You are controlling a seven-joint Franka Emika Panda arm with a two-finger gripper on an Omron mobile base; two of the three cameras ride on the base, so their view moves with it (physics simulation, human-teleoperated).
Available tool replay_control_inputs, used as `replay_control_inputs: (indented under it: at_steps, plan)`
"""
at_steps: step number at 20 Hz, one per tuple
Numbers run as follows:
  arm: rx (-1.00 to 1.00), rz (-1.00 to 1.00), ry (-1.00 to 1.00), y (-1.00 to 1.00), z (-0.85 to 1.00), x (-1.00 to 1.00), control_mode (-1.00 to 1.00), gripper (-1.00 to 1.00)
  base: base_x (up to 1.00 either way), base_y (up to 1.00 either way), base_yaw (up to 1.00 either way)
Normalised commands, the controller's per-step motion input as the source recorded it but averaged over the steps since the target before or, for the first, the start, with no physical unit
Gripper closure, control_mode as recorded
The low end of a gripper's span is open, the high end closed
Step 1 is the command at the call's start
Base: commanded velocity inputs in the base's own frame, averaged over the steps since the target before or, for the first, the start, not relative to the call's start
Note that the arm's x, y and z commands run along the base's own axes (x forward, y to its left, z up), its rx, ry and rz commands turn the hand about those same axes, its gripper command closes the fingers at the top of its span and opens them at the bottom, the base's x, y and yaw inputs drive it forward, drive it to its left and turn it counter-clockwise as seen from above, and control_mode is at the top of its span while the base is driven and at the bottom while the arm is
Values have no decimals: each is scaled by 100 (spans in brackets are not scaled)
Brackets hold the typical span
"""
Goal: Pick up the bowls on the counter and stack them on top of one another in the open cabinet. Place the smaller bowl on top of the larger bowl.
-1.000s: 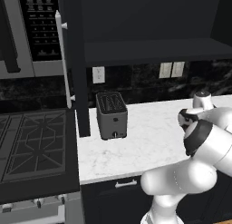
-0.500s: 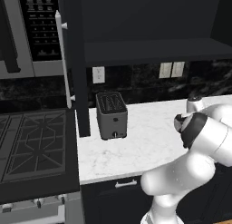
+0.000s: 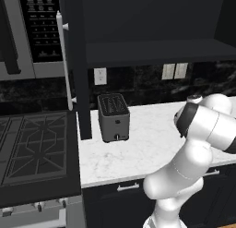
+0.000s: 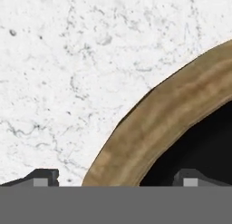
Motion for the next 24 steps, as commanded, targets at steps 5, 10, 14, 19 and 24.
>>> replay_control_inputs:
  at_steps: [5, 10, 14, 19, 24]
  plan:
    - [0, 0, 0, -2, 0, 0, -100, -100, 0, 0, 0]
    - [0, 0, 0, 0, 0, -8, -100, 100, 0, 0, 0]
    - [0, 0, 0, 0, 7, -18, -100, 100, 0, 0, 0]
    - [-11, 10, -14, 34, 89, -83, -100, 100, 0, 0, 0]
    - [-19, 12, -15, 82, 100, -100, -100, 100, 0, 0, 0]
